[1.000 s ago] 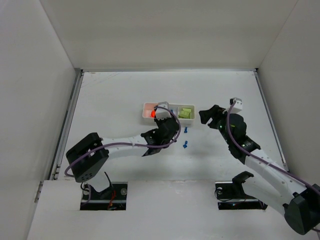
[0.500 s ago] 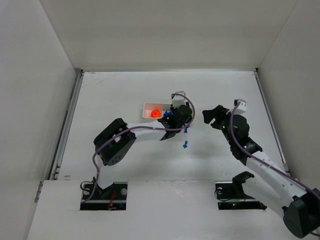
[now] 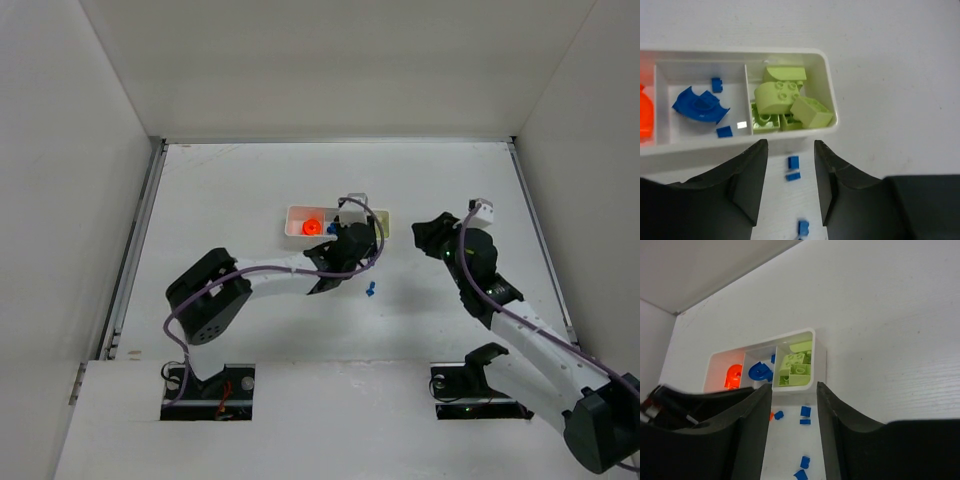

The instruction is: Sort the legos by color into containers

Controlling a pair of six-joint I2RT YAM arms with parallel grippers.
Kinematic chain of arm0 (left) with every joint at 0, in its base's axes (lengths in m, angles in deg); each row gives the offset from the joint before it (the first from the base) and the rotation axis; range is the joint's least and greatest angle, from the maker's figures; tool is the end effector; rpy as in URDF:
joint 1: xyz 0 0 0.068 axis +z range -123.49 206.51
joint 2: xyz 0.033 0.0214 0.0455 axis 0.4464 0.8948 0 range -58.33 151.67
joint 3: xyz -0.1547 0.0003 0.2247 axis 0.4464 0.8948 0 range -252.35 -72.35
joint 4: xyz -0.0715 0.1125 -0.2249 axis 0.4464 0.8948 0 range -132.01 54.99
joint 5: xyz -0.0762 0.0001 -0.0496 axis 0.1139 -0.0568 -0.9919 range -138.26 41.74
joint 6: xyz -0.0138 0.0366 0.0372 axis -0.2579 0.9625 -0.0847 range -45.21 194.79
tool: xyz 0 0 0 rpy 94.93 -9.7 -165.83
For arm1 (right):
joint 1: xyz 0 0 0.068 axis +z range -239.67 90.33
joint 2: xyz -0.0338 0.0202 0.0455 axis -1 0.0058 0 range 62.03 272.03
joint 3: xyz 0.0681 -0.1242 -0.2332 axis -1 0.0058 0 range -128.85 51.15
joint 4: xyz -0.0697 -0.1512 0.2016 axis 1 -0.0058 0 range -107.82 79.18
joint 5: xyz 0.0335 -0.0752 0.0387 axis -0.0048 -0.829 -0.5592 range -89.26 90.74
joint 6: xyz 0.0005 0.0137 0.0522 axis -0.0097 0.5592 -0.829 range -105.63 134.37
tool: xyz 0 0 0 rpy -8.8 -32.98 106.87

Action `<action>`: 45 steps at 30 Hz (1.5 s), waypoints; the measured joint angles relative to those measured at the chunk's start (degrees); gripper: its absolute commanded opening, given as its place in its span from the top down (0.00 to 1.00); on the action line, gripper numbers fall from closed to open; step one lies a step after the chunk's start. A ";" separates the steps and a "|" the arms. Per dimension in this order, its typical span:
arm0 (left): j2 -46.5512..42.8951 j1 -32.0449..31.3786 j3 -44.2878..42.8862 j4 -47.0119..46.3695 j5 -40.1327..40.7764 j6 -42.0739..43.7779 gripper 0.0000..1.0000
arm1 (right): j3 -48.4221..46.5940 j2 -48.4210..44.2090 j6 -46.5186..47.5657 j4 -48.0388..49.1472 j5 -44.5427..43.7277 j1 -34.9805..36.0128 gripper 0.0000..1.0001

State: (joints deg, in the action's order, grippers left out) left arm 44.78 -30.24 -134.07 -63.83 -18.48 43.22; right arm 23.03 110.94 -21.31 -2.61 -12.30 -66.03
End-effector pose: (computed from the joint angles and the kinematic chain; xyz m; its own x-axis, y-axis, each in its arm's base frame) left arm 0.2352 -0.3267 0.2184 -0.4023 -0.2154 -0.8898 0.3037 0.8855 -0.3517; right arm 0.1891 0.0740 0.2579 -0.2722 0.5010 -0.8215 -0.0370 0.8476 0.5293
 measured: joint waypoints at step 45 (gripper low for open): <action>-58.84 10.91 47.87 -1.07 1.42 -1.75 0.58 | -20.79 49.51 20.70 6.64 -0.66 23.28 0.50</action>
State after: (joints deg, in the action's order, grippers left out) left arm -14.06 -19.33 -86.20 -64.90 -17.06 41.47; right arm 2.25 160.44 -0.62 4.03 -12.95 -42.75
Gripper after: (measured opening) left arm 0.415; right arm 0.504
